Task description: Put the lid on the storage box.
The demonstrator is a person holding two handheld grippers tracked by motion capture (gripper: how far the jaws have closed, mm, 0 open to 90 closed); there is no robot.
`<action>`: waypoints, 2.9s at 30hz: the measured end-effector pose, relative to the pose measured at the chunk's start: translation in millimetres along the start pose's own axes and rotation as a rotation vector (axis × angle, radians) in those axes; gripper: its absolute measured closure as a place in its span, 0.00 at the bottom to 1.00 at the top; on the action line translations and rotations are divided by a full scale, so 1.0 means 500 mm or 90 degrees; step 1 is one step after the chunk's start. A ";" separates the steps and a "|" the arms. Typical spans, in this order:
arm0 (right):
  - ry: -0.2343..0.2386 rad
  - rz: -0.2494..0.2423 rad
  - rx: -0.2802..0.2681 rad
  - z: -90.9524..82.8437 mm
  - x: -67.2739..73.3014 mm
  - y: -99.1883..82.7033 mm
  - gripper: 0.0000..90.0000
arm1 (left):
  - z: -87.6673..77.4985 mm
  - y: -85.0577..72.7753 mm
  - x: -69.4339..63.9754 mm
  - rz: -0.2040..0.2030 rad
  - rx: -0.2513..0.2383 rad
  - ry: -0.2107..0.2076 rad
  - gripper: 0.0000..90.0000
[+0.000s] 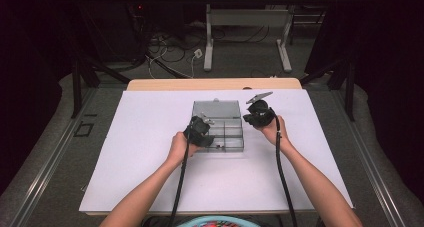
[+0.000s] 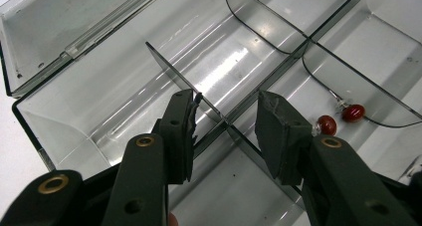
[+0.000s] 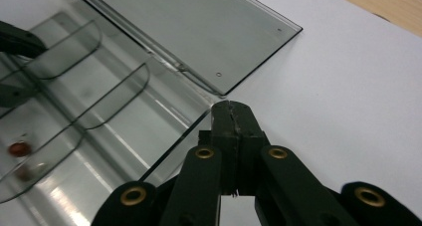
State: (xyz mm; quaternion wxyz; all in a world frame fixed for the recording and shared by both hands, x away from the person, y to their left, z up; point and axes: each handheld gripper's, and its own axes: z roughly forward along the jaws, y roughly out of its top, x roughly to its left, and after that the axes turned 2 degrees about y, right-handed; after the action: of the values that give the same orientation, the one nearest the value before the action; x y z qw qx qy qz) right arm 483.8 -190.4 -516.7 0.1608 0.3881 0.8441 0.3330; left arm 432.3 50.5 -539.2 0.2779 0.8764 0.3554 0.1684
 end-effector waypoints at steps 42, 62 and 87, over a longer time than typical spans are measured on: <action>-0.020 0.079 0.010 0.108 -0.043 0.024 1.00 | -0.001 -0.001 0.002 0.002 -0.001 -0.009 0.65; -0.048 0.041 -0.063 0.077 -0.036 0.041 1.00 | 0.000 -0.002 0.002 0.003 -0.005 -0.007 0.65; -0.046 0.000 -0.121 0.024 -0.028 0.056 1.00 | -0.001 -0.004 0.005 -0.005 -0.009 -0.015 0.65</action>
State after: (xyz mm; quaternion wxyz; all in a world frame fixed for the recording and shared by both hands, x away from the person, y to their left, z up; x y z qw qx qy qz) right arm 514.5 -182.4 -506.2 0.2269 0.3826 0.8027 0.3972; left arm 432.8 53.5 -539.7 0.2890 0.8750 0.3541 0.1596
